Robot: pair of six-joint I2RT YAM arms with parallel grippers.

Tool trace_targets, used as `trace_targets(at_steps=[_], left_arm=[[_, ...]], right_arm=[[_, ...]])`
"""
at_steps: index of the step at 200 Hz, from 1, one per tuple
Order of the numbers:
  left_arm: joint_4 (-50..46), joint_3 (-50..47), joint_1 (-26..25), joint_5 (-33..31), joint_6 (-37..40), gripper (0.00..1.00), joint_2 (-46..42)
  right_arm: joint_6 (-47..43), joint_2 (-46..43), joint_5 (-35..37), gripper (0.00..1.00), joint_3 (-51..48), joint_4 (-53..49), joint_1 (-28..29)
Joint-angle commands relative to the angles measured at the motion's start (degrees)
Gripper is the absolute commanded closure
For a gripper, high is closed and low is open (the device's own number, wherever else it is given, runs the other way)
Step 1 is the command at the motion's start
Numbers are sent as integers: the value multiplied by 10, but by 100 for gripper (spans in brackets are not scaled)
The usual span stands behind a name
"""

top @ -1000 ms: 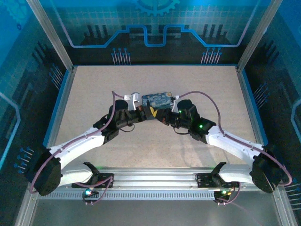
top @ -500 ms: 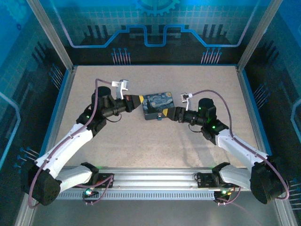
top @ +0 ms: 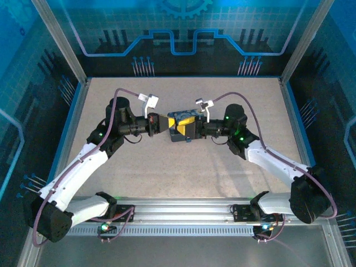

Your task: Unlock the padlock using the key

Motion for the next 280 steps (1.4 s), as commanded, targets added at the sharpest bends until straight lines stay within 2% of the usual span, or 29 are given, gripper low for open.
trace_targets(at_steps=[1,87,166,280], left_arm=[[10,10,4,29,10,100,3],[12,7,5,30,9,100,9],[17,9,5,21,8,100,12],[20,10,5,19,7,100,14]], right_arm=[[-12,14,-18,50,34,21,15],[-16,30,-11,63,54,3,22],[-29,17,-17,59,28,-10,22],[-45,5,-12,65,9,-36,19]])
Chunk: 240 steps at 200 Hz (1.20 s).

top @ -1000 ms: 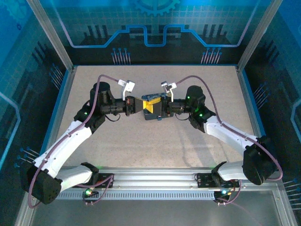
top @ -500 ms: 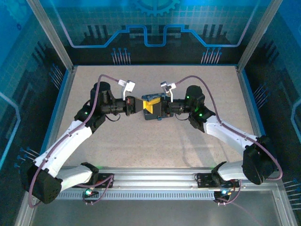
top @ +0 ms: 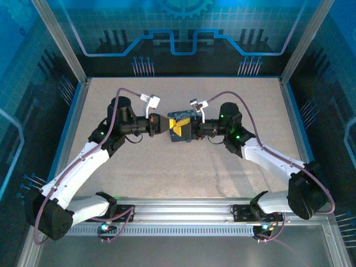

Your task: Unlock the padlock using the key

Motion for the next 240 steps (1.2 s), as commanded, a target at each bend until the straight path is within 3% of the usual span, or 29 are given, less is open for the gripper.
trace_targets(at_steps=[1,31,123,201,240], left_arm=[[16,10,5,4,7,100,2],[12,10,5,5,11,100,3],[8,8,5,10,15,100,2],[6,6,5,11,19,100,2],[6,3,5,15,20,100,2]], right_arm=[[-8,-11,-6,65,-12,-11,4],[-1,-10,5,70,-1,-23,3],[2,-14,11,71,24,-25,3],[7,-8,9,83,30,-26,8],[13,-5,13,85,32,-20,10]])
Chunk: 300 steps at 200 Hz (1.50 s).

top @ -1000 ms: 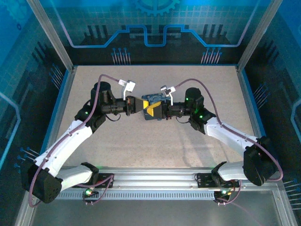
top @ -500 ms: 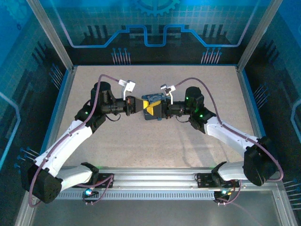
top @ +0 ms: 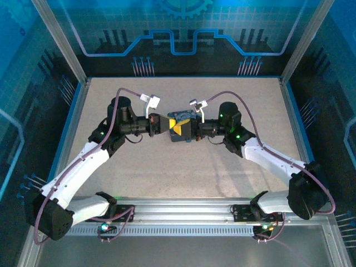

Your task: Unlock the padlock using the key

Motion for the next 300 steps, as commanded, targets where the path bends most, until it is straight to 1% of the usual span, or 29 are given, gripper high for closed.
trace_targets(at_steps=[1,39,77,93,98,106,118,122,127,138,150,164,172,187,201,214,230,262,281,300], left_arm=[[7,3,5,15,16,100,2],[8,2,5,16,17,100,3],[10,2,5,16,18,100,4],[10,5,5,17,20,99,5],[10,6,5,16,20,96,5],[9,9,7,13,19,87,5],[9,14,12,10,16,73,8],[9,16,14,9,14,66,8],[9,18,17,5,11,60,9],[10,23,24,1,5,55,10],[7,27,31,-6,1,44,12],[6,29,37,-19,-2,34,11],[1,30,38,-33,-1,30,11],[-20,33,39,-64,9,27,16],[-28,35,38,-83,14,26,31],[-29,36,37,-95,17,26,51],[-36,47,28,-114,24,26,85],[-68,108,-23,-160,56,26,175],[-100,165,-55,-186,69,26,241],[-147,231,-85,-217,84,26,310]], right_arm=[[6,-4,7,85,22,5,9],[8,-1,11,89,24,0,10],[0,-3,18,100,31,-30,9],[-12,-9,29,100,30,-53,9],[-16,-11,34,100,29,-62,9],[-21,-13,38,100,28,-73,8],[-27,-17,46,100,24,-90,6],[-29,-19,49,100,23,-91,5],[-31,-20,53,100,22,-115,3],[-35,-22,60,100,14,-134,-2],[-35,-27,69,100,1,-143,-8],[-35,-36,85,100,-17,-162,-17],[-34,-44,94,100,-31,-172,-26],[-31,-63,116,100,-52,-198,-49],[-31,-86,135,100,-71,-232,-80],[-39,-108,143,100,-83,-273,-112],[-62,-140,174,100,-89,-344,-146],[-88,-202,228,100,-102,-465,-229],[-106,-226,257,100,-101,-531,-271],[-119,-240,274,100,-104,-574,-303]])
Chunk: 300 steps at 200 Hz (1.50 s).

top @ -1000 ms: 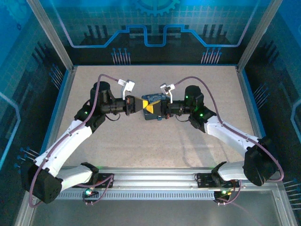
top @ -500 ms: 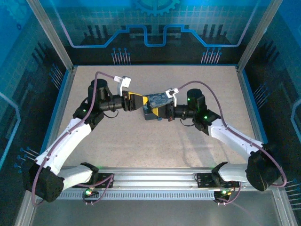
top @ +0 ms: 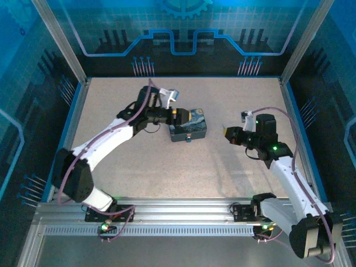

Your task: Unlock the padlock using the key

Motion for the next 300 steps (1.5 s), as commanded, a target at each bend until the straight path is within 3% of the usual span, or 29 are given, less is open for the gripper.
trace_targets(at_steps=[1,59,150,194,300], left_arm=[[-69,75,-33,-54,38,26,63],[-144,207,-80,-96,62,26,209],[-217,334,-102,-99,86,26,348],[-230,321,-110,-94,92,27,349],[-144,136,-134,-87,71,29,220]], right_arm=[[-33,-17,42,100,-12,-112,-34],[-33,-43,35,100,-53,-129,-96],[-23,-38,24,100,-68,-113,-103],[-22,-39,24,100,-67,-115,-103],[-14,-21,-3,100,-72,-97,-102]])
